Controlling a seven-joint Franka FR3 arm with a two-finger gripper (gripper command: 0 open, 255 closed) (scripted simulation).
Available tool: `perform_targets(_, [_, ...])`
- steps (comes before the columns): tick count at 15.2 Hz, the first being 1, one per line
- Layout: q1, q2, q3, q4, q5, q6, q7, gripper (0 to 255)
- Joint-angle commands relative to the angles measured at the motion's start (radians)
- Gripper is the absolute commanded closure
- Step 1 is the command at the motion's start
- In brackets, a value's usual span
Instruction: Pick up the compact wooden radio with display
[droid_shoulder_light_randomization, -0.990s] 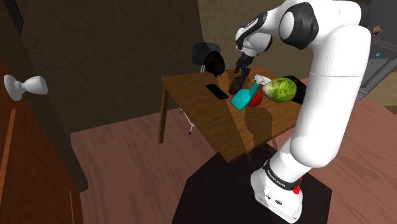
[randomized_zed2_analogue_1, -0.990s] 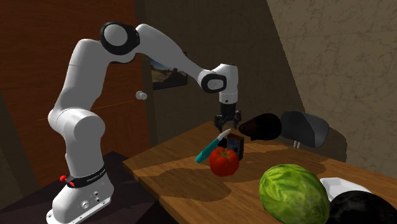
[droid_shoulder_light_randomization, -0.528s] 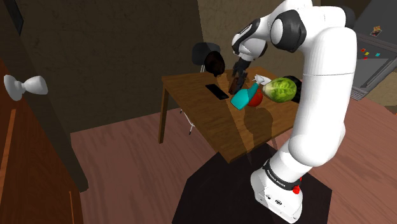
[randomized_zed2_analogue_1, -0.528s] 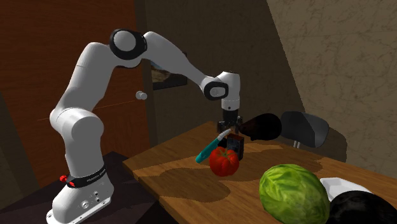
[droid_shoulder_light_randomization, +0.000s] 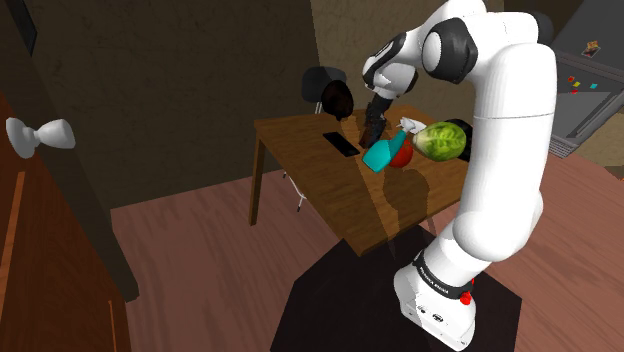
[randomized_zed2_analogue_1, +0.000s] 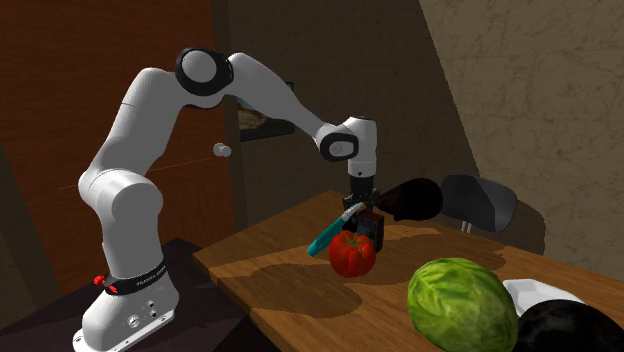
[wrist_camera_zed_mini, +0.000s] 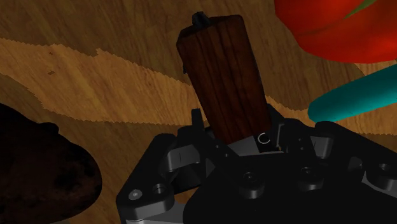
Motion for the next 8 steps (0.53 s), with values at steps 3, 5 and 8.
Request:
perform_targets(3, [0.0,0.001,0.0,0.0,0.0,0.001,0.0,255])
perform_targets(5, [-0.001,0.001,0.0,-0.001,0.001,0.002,-0.001,255])
perform_targets(8, [0.009,-0.022,-0.014,0.007,-0.019,-0.026,0.012,255])
